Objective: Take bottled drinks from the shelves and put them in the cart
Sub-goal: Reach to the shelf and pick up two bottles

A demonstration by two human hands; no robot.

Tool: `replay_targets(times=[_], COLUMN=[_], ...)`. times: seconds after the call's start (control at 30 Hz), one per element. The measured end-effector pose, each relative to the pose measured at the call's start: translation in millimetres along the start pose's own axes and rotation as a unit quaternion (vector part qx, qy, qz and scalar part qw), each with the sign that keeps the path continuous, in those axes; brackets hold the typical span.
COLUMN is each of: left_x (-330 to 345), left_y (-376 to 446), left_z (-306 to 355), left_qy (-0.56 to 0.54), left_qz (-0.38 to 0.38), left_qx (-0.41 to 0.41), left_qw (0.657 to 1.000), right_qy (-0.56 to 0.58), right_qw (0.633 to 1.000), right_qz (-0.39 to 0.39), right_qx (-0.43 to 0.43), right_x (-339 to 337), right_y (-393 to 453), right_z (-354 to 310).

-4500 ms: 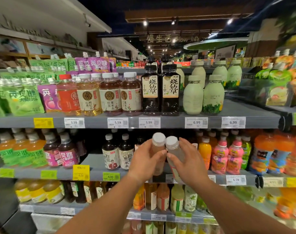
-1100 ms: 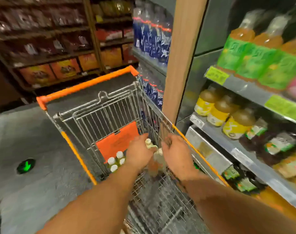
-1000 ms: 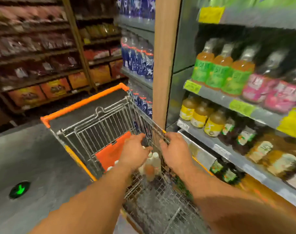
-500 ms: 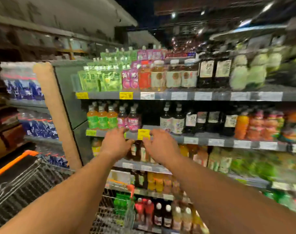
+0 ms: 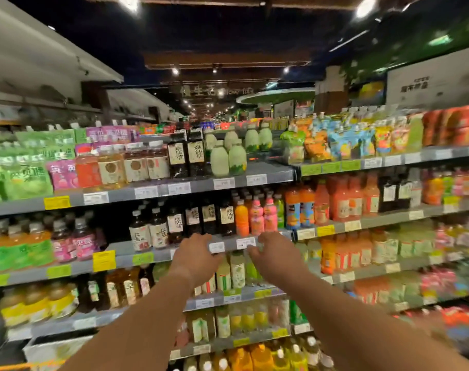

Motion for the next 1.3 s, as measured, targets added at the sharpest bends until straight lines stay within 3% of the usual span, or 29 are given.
replay_targets(times=[0.2,0.4,0.9,1.3], left_x=[37.6,50.7,76.4,109.3], left_y=[23.4,67.6,222.0,354.9], left_z=[61.5,69.0,59.6,74.3], left_qy=[-0.037,-0.007,-0.075,-0.166], left_qz=[-0.017,-0.029,-0.049,0.007], left_qx=[0.017,0.008,-0.006,-0.098], left_qw=[0.999,1.0,0.996,0.981], right_qy=[-0.012,-0.018,0.036,0.114], right_qw=[0.999,0.999,0.997,0.991], right_qz=[-0.015,-0.015,-0.016,-0.061], right_qx=[0.043,0.044,0.068,0.029], right_x=[-23.2,-17.3,29.8,50.8], right_y=[-3.2,32.4,181.8,338.7], right_z=[74.9,97.9,149.7,211.4])
Point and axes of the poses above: each hand's wrist, its own y-axis towards the middle knuckle, its own x-axis out of the palm, z = x × y, the point moved 2 cm from there along y, towards the middle knuckle, and after that the axes turned 12 degrees about -z, right-handed, at the moved point
